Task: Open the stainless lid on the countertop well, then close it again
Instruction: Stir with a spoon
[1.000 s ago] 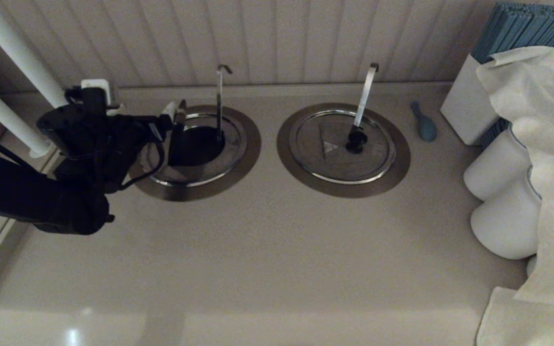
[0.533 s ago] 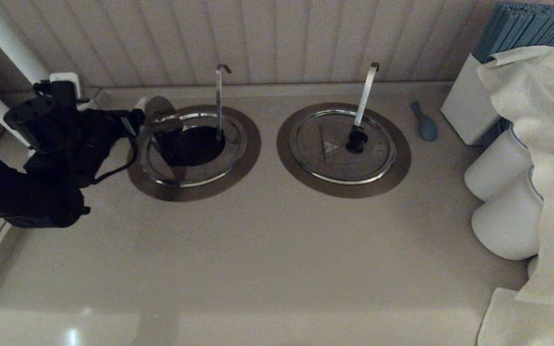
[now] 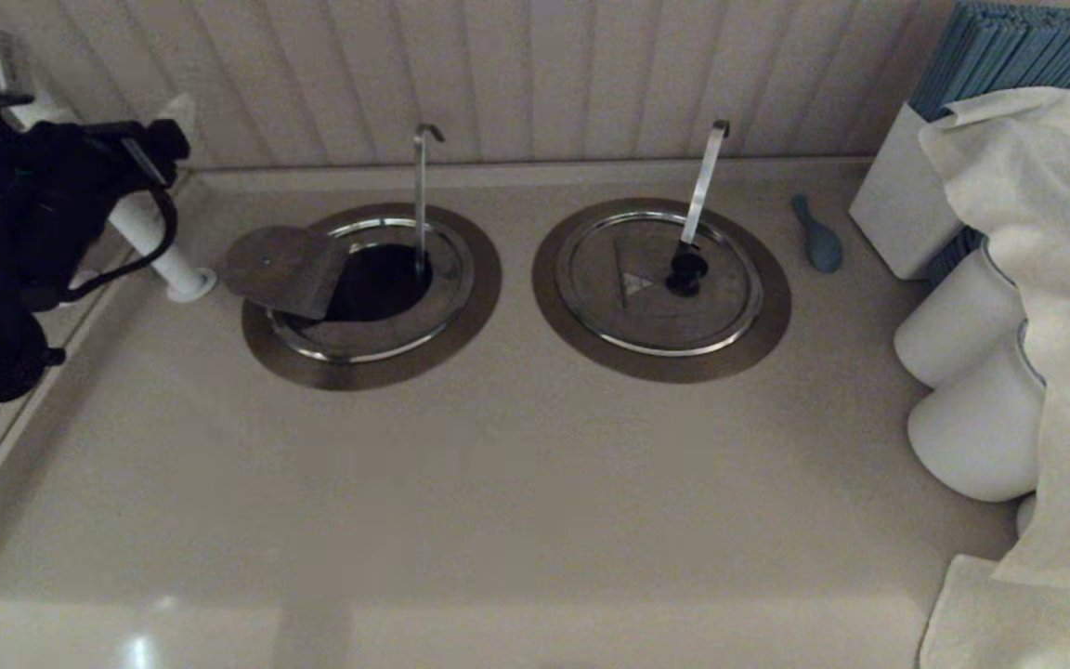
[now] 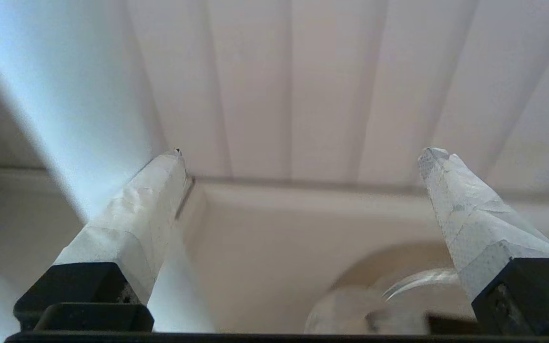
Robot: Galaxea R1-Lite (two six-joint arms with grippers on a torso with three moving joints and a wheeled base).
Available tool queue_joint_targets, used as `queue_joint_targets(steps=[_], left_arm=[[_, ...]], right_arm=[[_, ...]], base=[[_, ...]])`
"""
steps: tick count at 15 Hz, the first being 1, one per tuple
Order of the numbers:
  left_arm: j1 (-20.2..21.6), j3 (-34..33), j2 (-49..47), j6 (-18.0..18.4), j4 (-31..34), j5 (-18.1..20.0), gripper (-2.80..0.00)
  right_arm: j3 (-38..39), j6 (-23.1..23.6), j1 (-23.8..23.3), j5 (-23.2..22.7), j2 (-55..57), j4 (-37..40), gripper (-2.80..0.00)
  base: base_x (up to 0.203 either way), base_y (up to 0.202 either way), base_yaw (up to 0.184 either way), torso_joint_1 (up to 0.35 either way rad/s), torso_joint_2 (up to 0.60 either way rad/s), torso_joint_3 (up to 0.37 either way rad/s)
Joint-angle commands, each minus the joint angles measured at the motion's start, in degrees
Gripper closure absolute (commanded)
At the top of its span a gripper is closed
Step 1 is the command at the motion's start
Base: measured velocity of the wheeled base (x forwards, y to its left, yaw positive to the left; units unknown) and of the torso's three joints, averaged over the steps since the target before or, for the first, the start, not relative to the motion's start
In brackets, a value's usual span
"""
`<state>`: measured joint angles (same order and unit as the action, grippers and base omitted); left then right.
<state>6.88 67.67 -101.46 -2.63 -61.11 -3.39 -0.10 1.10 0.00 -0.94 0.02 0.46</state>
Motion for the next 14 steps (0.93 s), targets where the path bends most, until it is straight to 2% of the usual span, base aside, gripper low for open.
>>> queue_joint_targets(steps=[1,2,4,5,8,9,11,14], left_arm=[[-1.4,-0.1,5.7,-3.8,2.8,0.0,-2.8],[-2.0,-0.1,6.7,-6.4,5.6,1.2,-2.8],[-2.1,-0.5,7.1,-9.1,8.7,5.3,-2.8],[-2.2,-0.7,7.2,-9.6,11.0,8.4,-2.8],[-2.5,-0.1,8.6,-9.8,21.1,21.5,-2.8],[-3.0,1.1,7.6,-9.7,22.3,23.8,-2.8],[-5.8,5.7,3.3,-9.7,23.0,24.5,-2.8],[-10.1,11.7,-3.0,-9.4,23.8,23.1,-2.8]], right_arm=[[0.0,0.0,0.0,0.0,0.0,0.0,0.0],[0.0,0.0,0.1,0.0,0.0,0.0,0.0],[0.0,0.0,0.0,0.0,0.0,0.0,0.0],[0.0,0.0,0.0,0.0,0.0,0.0,0.0],[0.0,0.0,0.1,0.0,0.0,0.0,0.0],[0.0,0.0,0.0,0.0,0.0,0.0,0.0],[0.0,0.0,0.0,0.0,0.0,0.0,0.0],[0.0,0.0,0.1,0.0,0.0,0.0,0.0]], base=[[0.0,0.0,0.0,0.0,0.0,0.0],[0.0,0.0,0.0,0.0,0.0,0.0],[0.0,0.0,0.0,0.0,0.0,0.0],[0.0,0.0,0.0,0.0,0.0,0.0],[0.0,0.0,0.0,0.0,0.0,0.0],[0.0,0.0,0.0,0.0,0.0,0.0],[0.0,0.0,0.0,0.0,0.0,0.0],[0.0,0.0,0.0,0.0,0.0,0.0]])
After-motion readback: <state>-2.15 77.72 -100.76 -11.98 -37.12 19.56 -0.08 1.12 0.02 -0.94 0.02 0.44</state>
